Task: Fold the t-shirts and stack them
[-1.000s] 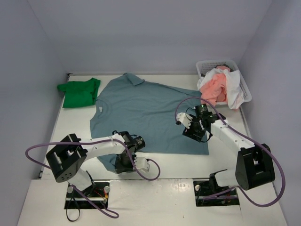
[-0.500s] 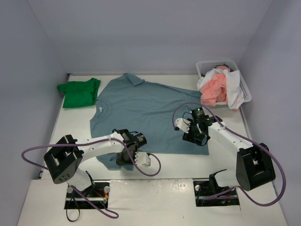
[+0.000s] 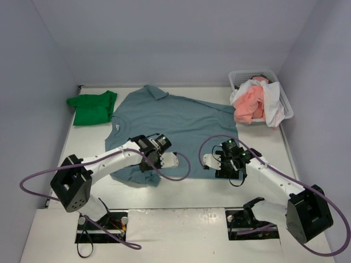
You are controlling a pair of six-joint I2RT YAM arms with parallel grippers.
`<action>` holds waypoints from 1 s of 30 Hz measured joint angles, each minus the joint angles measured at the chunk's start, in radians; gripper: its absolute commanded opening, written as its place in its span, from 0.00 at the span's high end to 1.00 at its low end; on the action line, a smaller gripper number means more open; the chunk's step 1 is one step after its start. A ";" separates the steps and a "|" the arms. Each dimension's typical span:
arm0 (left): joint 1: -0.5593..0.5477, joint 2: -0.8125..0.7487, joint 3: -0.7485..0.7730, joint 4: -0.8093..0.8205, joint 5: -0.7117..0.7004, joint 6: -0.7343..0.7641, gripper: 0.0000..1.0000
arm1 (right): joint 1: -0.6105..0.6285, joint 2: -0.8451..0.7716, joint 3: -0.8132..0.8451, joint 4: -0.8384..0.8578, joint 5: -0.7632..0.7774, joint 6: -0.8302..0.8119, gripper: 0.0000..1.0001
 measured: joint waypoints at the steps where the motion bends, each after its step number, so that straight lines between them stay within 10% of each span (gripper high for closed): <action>1: 0.023 0.003 0.021 -0.004 -0.002 0.005 1.00 | 0.007 0.000 -0.015 -0.001 -0.002 -0.001 0.39; 25: 0.158 0.082 0.241 -0.040 0.031 0.036 1.00 | 0.137 0.119 -0.045 -0.023 -0.034 -0.008 0.42; 30: 0.169 0.082 0.229 -0.034 0.037 0.043 1.00 | 0.141 0.152 -0.030 -0.037 -0.025 -0.020 0.66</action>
